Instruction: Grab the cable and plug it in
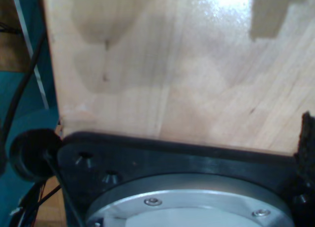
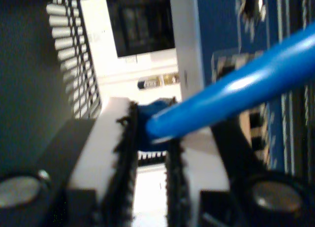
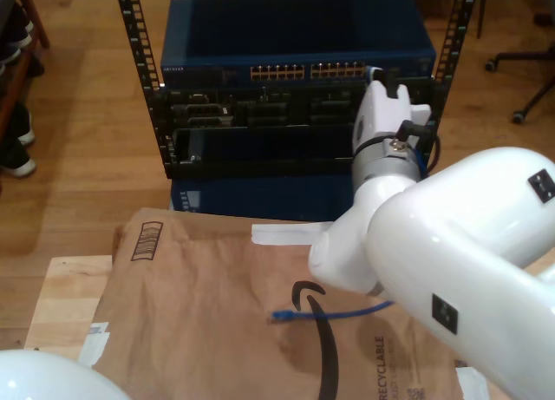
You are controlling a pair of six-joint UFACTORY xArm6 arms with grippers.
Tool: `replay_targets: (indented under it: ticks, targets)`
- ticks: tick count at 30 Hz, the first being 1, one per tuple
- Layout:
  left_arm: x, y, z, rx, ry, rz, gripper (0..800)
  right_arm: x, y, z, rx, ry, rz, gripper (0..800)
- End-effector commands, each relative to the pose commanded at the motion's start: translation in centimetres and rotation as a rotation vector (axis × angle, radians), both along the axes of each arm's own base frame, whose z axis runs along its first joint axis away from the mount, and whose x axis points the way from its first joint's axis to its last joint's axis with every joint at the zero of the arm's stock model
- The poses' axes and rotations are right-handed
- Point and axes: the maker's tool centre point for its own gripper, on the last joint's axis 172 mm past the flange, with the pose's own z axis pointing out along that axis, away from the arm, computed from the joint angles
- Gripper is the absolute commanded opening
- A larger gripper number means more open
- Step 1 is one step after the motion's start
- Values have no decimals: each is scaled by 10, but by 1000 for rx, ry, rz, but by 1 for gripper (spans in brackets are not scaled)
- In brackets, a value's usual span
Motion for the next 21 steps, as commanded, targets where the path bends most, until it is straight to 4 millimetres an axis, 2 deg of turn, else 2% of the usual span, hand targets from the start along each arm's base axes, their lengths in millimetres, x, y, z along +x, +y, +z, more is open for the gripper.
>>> replay_targets:
  ticks: [2,7,21]
  targets:
    - [0,0,0,0,0,2,800,2,3,-3,-5,0,4,0]
    - [0,0,0,0,0,2,800,4,2,8,-6,-47,-11,0]
    - [0,0,0,0,0,0,800,28,13,-16,-9,-54,-18,0]
